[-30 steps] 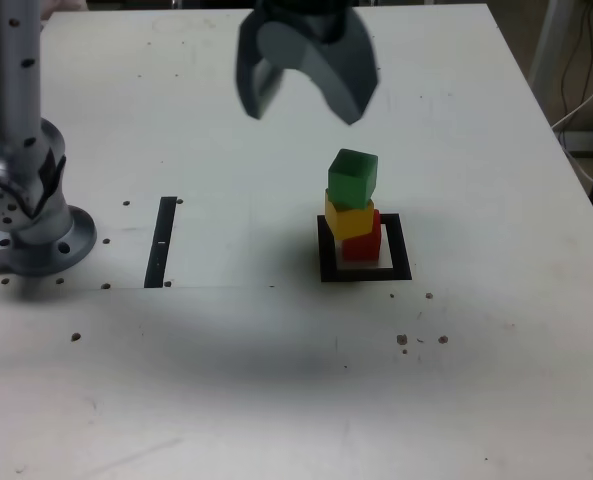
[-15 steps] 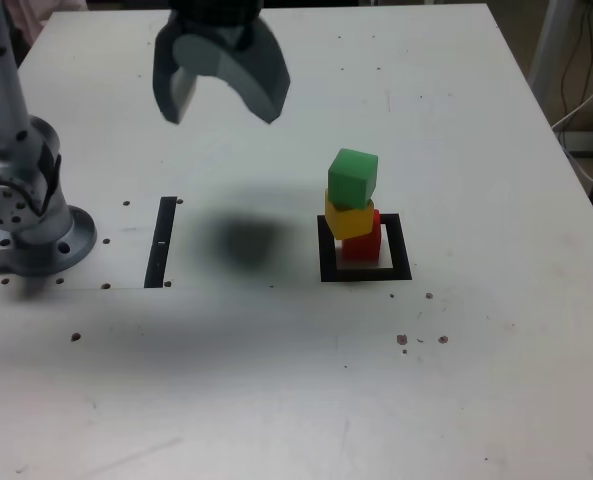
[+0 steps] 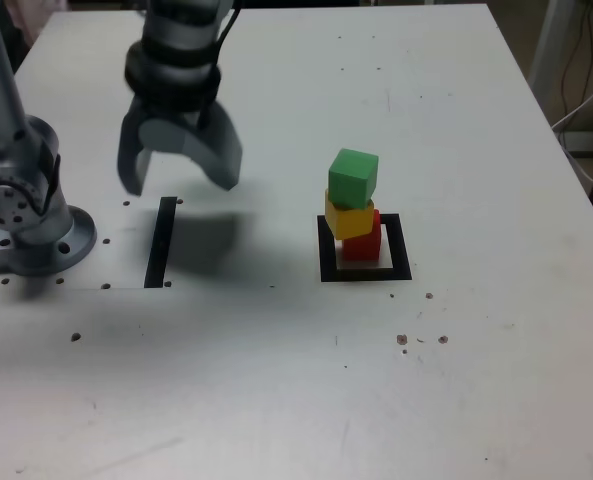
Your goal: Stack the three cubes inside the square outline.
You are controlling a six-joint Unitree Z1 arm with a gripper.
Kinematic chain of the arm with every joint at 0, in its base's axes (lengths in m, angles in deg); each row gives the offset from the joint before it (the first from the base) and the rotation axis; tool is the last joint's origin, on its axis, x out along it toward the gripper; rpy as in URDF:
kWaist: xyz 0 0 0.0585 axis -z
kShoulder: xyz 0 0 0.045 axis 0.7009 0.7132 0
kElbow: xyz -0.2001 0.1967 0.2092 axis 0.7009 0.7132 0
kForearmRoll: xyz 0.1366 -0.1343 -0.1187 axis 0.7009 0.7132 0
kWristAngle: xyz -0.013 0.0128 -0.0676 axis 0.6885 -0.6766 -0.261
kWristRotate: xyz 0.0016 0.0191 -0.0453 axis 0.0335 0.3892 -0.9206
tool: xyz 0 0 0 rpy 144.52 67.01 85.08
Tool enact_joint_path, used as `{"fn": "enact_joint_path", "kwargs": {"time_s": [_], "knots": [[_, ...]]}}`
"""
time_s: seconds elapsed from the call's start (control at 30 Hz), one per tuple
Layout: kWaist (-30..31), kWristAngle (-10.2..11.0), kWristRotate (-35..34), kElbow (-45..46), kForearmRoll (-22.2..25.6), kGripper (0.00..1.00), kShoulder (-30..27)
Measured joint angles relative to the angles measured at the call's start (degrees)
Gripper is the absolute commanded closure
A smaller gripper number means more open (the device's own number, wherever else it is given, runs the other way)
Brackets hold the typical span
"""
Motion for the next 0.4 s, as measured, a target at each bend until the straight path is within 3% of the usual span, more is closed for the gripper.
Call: {"fn": "enact_joint_path", "kwargs": {"time_s": [0.17, 0.4], "knots": [[0.0, -1.4, -1.2, 4.2, -3.6, 0.01, 0.0], [0.6, -2.7, -1.2, 5.4, -4.0, 0.01, -0.4]]}}
